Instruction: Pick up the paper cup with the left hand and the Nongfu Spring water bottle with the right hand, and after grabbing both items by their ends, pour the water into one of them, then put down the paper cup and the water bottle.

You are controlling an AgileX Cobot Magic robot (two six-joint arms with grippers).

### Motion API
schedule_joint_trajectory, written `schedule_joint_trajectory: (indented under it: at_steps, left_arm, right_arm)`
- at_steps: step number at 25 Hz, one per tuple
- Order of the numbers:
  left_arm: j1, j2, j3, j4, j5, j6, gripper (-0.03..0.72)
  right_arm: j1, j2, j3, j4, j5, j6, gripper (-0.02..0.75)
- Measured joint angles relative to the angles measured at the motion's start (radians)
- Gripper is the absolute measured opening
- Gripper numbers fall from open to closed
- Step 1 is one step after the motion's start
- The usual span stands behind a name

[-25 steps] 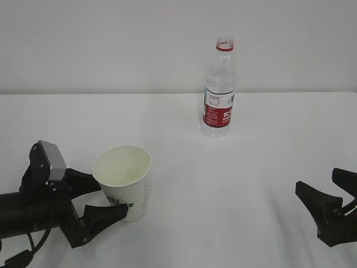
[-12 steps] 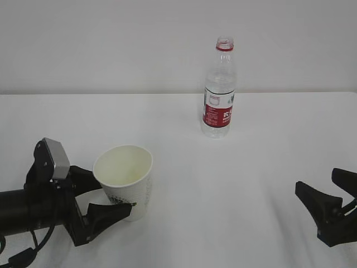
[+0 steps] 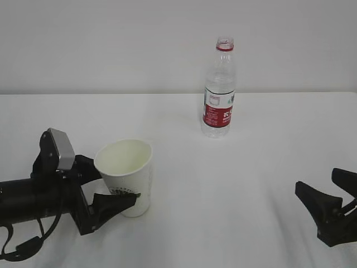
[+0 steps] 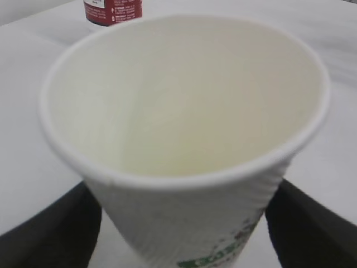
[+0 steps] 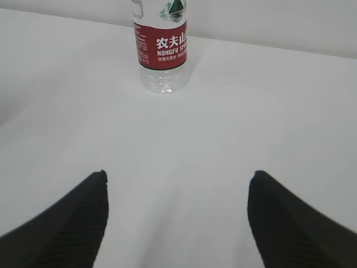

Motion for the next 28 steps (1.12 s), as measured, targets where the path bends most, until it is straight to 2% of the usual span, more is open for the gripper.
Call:
schedule_joint_trajectory:
  at_steps: [10, 19, 25, 28]
  left_arm:
    - [-0.024, 0.002, -0.03, 0.031, 0.0, 0.0, 0.686]
    - [-0.077, 0.002, -0.075, 0.051, 0.048, 0.0, 0.685]
    - [-0.077, 0.002, -0.077, 0.051, 0.05, 0.0, 0.675]
    - [-0.077, 0.002, -0.077, 0.051, 0.05, 0.0, 0.646]
  right_arm:
    - [0.0, 0.0, 0.0, 0.0, -0.002, 0.0, 0.587]
    - [0.0, 0.0, 0.0, 0.0, -0.002, 0.0, 0.587]
    - [0.0, 0.0, 0.0, -0.002, -0.002, 0.0, 0.587]
    - [0.0, 0.0, 0.0, -0.002, -0.002, 0.0, 0.587]
